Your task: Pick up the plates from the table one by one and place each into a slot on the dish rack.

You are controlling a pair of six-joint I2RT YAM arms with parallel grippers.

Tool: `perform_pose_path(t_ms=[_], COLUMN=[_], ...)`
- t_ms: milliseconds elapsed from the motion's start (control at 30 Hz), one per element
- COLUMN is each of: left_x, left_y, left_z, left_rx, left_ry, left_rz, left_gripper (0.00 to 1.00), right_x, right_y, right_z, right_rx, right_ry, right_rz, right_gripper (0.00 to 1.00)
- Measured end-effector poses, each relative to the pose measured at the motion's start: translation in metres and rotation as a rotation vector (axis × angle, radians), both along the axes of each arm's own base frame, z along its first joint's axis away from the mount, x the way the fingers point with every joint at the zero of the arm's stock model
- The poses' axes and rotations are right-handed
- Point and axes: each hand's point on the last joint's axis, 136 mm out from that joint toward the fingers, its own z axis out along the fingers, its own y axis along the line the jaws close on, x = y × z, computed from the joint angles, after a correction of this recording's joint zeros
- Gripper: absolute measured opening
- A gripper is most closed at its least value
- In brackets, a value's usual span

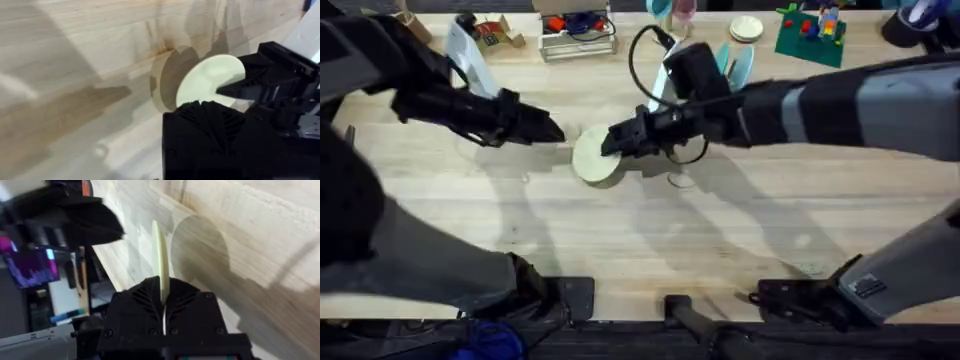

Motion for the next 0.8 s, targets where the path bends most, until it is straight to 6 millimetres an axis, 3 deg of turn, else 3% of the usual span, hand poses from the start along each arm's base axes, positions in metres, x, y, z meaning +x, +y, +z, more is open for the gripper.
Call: perform_pose_path(t_ms=[33,267,567,800], left_x=[-0.005,-0.025,-0.059,-0.078], left_y=[0.002,-0.001,-0.005,-0.007], left_z=[0.019,0.059,0.102,0.131], left_rx=[0.051,0.137,0.259,0.326], left_ry=[-0.041,-0.103,-0.196,-0.250], left_rz=[0.009,0.042,0.112,0.156], left_gripper=[0.041,0.040,0.041,0.041], right_x=[0.000,0.001,0.010,0.030], right_y=[-0.009,-0.029,-0.071,-0.111], right_z=[0.007,0.023,0.069,0.108], right_rx=[-0.059,-0.231,-0.490,-0.584], right_ry=[-0.011,-0.098,-0.289,-0.362], right_rz=[0.024,0.096,0.163,0.096], right_gripper=[0.029,0.030,0.030,0.030])
